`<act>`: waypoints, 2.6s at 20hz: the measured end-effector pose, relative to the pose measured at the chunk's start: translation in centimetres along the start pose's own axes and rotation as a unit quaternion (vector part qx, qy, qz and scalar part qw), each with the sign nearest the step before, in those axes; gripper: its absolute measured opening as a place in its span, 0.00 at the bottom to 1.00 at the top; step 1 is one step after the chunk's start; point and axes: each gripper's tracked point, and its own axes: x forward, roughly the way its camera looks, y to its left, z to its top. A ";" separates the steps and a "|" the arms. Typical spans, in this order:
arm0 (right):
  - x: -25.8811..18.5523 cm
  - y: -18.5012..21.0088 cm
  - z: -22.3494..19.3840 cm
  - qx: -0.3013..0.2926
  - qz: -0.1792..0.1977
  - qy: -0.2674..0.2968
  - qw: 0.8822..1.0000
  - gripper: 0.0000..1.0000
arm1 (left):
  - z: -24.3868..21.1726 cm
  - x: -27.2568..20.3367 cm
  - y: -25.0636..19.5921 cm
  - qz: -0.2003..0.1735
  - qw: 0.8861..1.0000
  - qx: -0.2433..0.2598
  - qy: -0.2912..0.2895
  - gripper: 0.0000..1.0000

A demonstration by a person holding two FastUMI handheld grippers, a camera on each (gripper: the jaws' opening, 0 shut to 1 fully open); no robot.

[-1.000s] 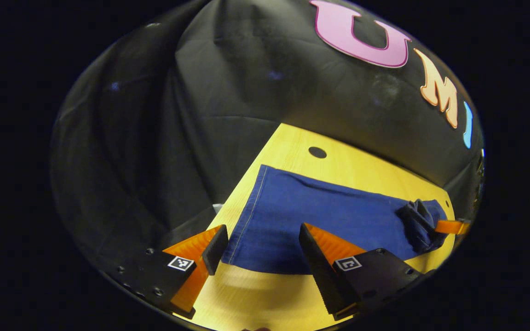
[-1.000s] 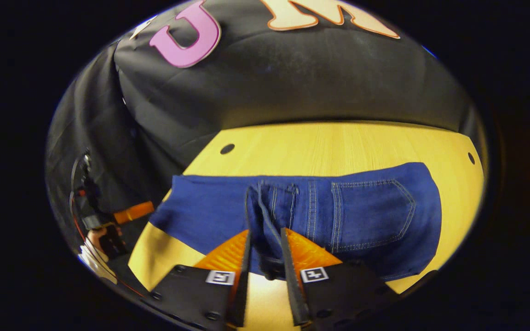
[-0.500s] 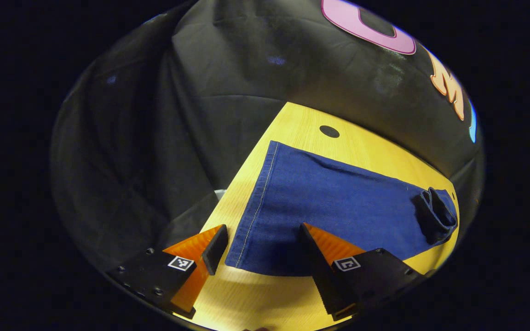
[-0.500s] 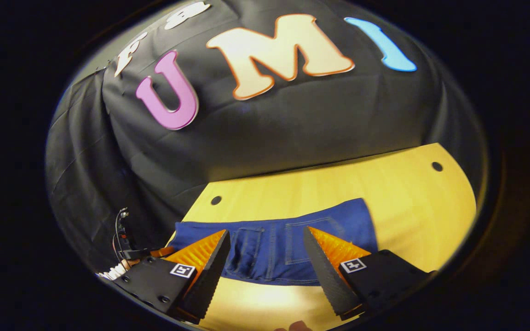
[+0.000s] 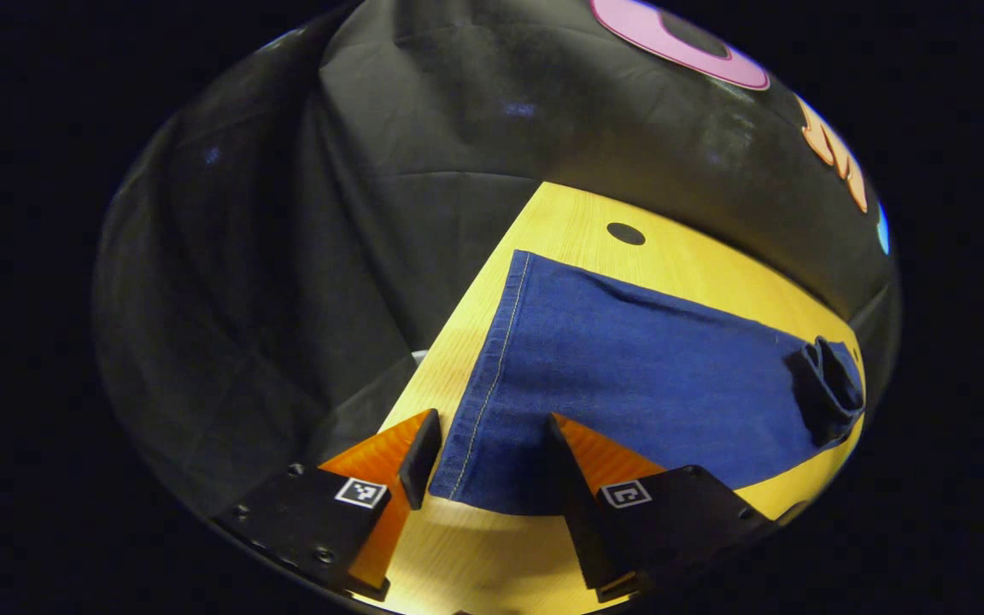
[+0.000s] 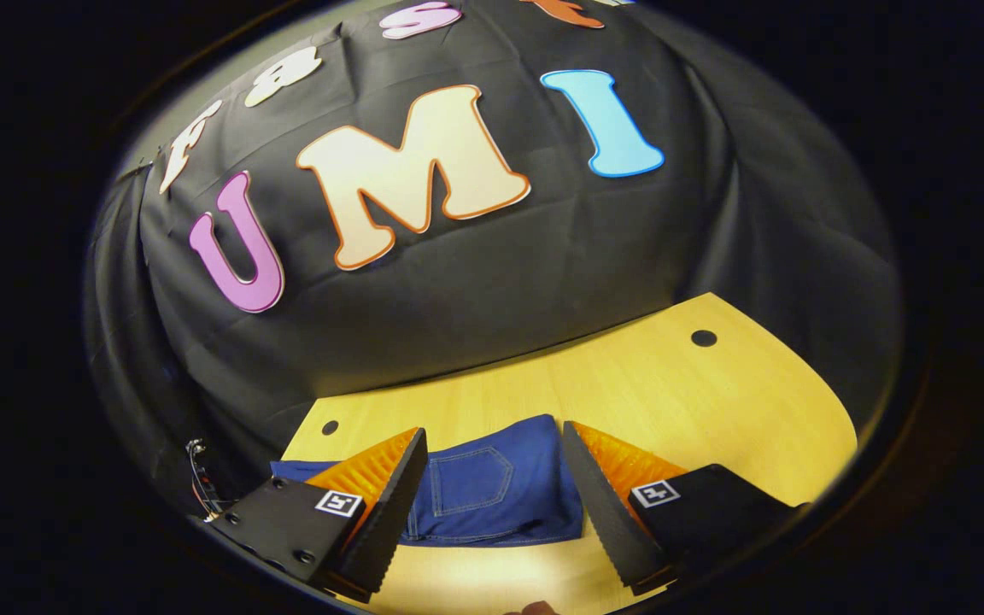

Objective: Grasp the waist and the cuffs of the jeans and fold them to make the two legs overlap; first hold the waist and fold one-third of the jeans toward the cuffs, then hold the cuffs and fold the remaining one-third in the same direction to finish folding.

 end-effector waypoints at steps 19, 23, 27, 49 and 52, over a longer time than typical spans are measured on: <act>-1.3 -1.4 -1.1 -0.016 0.003 0.017 1.000 0.98 | 5.1 -4.6 1.0 -0.107 0.981 -0.140 -0.080 0.00; -1.7 -1.8 -0.4 -0.005 0.016 0.010 1.000 0.98 | 8.0 -10.3 -0.3 -0.158 0.971 -0.127 -0.124 0.00; -2.2 -3.5 -0.6 -0.007 0.022 0.013 1.000 0.98 | 10.6 -13.8 -8.7 -0.203 0.964 -0.091 -0.142 0.00; -4.2 -16.9 -4.0 -0.006 -0.016 0.059 0.998 0.98 | -2.7 -14.2 -44.2 -0.311 0.947 0.084 -0.003 0.00; -4.2 -17.9 -4.5 -0.009 -0.023 0.069 0.997 0.94 | -5.6 -13.0 -44.4 -0.292 0.951 0.098 0.029 0.00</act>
